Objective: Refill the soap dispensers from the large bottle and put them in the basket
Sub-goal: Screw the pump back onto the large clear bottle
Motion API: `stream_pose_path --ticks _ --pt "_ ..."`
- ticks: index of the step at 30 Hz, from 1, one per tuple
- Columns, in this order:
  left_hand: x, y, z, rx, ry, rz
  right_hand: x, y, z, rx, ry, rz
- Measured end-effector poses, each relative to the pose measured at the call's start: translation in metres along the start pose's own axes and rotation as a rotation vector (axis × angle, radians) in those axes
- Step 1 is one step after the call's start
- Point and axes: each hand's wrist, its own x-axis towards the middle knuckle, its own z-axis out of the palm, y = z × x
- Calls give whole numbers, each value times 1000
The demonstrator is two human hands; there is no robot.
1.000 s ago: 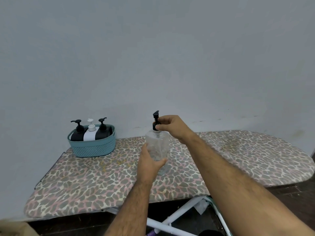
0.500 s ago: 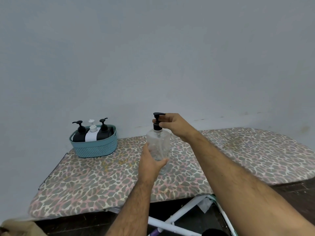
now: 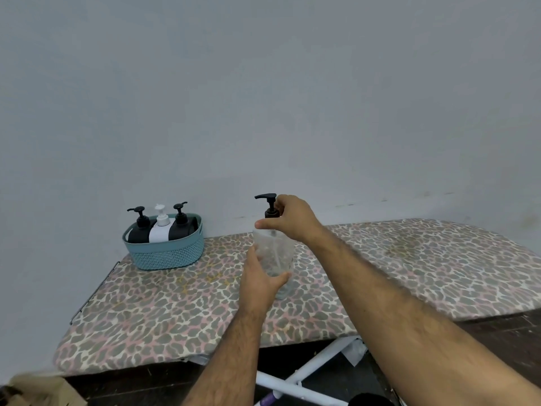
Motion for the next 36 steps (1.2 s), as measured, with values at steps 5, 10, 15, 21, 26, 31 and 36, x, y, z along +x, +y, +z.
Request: stream_pose_path --ticks 5,10,15,21,26,31,36 --pt "1 2 0 -11 1 5 2 2 -19 349 -182 17" --pt "1 0 -1 3 3 6 5 8 -21 310 -126 4" --pt "2 -1 0 17 5 13 6 6 -6 141 7 -38" --pt "2 -1 0 12 -2 4 7 5 -15 235 -153 -6" --pt "3 -2 0 11 -11 8 6 9 -22 269 -200 9" --pt "3 -3 0 26 4 5 5 10 -12 203 -71 -36" --pt "1 -3 2 28 29 6 -1 12 4 66 119 -22"
